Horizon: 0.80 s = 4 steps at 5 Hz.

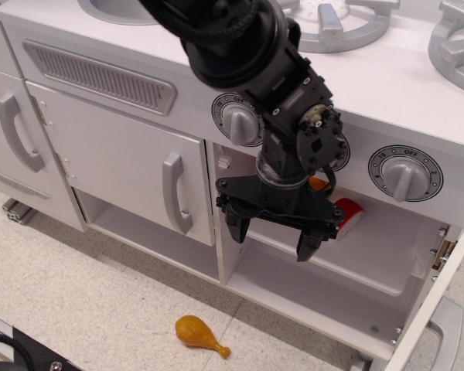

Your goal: Close oven

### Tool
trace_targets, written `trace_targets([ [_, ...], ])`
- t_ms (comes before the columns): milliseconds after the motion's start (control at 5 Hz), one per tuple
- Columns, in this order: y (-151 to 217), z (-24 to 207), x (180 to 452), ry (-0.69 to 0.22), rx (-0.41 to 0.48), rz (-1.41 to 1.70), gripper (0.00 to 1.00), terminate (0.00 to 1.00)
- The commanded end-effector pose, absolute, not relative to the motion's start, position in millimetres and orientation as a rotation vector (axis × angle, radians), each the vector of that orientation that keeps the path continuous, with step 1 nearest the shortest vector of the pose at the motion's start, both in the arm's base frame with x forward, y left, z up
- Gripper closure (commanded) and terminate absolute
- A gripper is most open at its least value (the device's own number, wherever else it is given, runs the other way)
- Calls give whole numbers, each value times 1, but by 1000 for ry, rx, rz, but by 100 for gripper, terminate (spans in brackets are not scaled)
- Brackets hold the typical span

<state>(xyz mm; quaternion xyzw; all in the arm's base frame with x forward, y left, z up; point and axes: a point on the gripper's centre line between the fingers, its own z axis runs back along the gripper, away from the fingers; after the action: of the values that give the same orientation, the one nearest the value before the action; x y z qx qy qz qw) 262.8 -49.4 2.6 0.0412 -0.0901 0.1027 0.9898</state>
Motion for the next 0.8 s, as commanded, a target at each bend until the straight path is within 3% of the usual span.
trace_targets([
  [0,-49,3,263,-181,83,206,0,0],
  [200,-58,9,246,-187,43,124,0,0],
  [600,-92,50,213,-196,-91,6,0,0],
])
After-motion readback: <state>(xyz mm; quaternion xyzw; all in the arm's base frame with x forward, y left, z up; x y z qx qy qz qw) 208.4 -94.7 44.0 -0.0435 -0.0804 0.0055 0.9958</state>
